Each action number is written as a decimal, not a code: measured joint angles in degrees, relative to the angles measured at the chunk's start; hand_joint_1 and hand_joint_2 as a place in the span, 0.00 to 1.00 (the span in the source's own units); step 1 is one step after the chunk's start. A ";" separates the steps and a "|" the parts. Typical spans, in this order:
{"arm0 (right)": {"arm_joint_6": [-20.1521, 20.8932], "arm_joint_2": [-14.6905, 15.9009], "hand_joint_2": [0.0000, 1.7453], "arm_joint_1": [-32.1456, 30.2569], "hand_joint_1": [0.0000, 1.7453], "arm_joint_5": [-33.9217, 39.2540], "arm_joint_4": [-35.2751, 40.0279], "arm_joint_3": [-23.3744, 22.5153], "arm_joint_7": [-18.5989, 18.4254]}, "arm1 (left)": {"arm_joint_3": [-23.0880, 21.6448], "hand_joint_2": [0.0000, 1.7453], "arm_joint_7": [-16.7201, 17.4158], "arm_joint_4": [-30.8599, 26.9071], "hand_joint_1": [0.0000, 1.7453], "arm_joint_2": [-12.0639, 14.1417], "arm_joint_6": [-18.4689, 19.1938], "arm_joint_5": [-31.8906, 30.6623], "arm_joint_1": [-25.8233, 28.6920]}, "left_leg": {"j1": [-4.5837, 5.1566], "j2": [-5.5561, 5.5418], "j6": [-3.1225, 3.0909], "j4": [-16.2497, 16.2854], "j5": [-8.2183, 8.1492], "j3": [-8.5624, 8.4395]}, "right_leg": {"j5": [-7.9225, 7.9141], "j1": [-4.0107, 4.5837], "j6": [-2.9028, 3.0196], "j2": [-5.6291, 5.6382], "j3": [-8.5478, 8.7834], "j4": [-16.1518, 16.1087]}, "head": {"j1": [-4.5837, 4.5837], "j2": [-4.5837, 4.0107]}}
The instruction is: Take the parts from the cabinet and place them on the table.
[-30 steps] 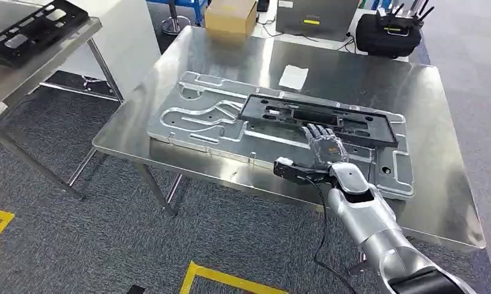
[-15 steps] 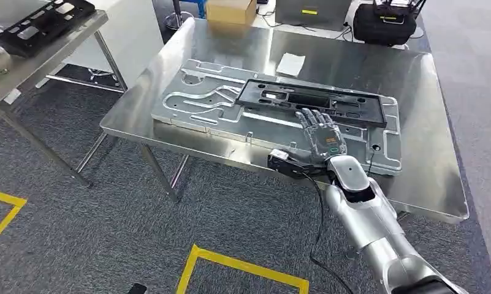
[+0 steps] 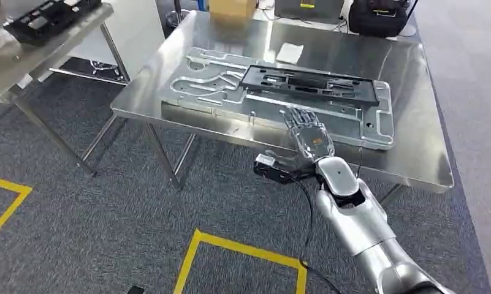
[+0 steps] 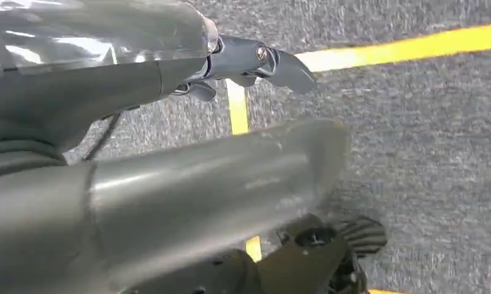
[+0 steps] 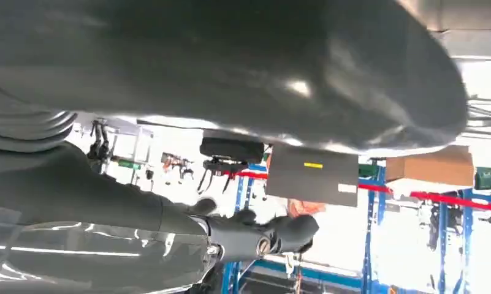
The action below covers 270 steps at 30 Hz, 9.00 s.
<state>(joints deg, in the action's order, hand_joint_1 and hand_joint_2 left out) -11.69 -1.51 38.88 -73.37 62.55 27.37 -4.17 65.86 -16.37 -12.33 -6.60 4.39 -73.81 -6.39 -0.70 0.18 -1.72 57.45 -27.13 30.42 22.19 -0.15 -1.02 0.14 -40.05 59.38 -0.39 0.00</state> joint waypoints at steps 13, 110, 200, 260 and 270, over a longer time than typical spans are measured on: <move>-0.04 0.24 0.00 -0.62 0.00 0.00 1.03 0.59 0.00 | 0.00 0.00 -0.07 0.00 0.00 0.00 0.00 0.00 0.10 | 0.05 0.07 2.18 0.39 8.71 8.73 | 8.21 0.16 1.12 0.03 11.92 -2.14 | 0.24 0.00; 10.78 -7.78 0.00 -36.94 0.00 14.12 -49.27 -94.60 4.72 | 7.96 0.00 -0.26 0.11 0.00 -1.62 -7.76 3.37 1.85 | 0.09 -0.95 3.08 14.48 -7.41 8.36 | 6.38 -0.60 2.67 -0.89 9.36 -1.99 | -0.33 0.00; 12.11 -5.29 0.00 -35.55 0.00 13.90 -49.51 -96.48 14.56 | 8.37 0.00 -4.41 0.09 0.00 -3.21 -7.78 5.33 1.97 | 0.55 -2.07 2.61 7.57 -3.15 5.62 | 6.79 -0.86 2.74 0.00 9.55 -1.39 | -0.44 0.00; 11.13 -2.56 0.00 -33.44 0.00 12.98 -49.92 -96.65 30.77 | 6.60 0.00 -6.82 0.09 0.00 -2.10 -7.17 1.25 1.72 | 0.20 -3.68 2.93 2.43 -0.34 2.73 | 5.91 -1.27 1.91 1.69 8.26 -0.52 | -0.34 0.00; 9.59 -1.14 0.00 -30.61 0.00 11.73 -49.70 -96.30 30.95 | 4.02 0.00 -9.22 0.09 0.00 -0.81 -6.71 0.15 -1.25 | 1.19 4.25 1.62 1.03 0.37 1.75 | 6.90 -0.13 1.96 -5.83 9.08 -0.36 | -0.70 -0.02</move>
<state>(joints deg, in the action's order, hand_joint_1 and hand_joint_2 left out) -2.10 -2.64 8.27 -61.64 12.85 -68.94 26.77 69.88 -25.59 -12.24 -7.41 -2.32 -73.66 -7.64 0.49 4.42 -0.10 58.48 -26.76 32.18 29.09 -0.28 0.94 -5.68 -30.97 59.02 -1.09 -0.02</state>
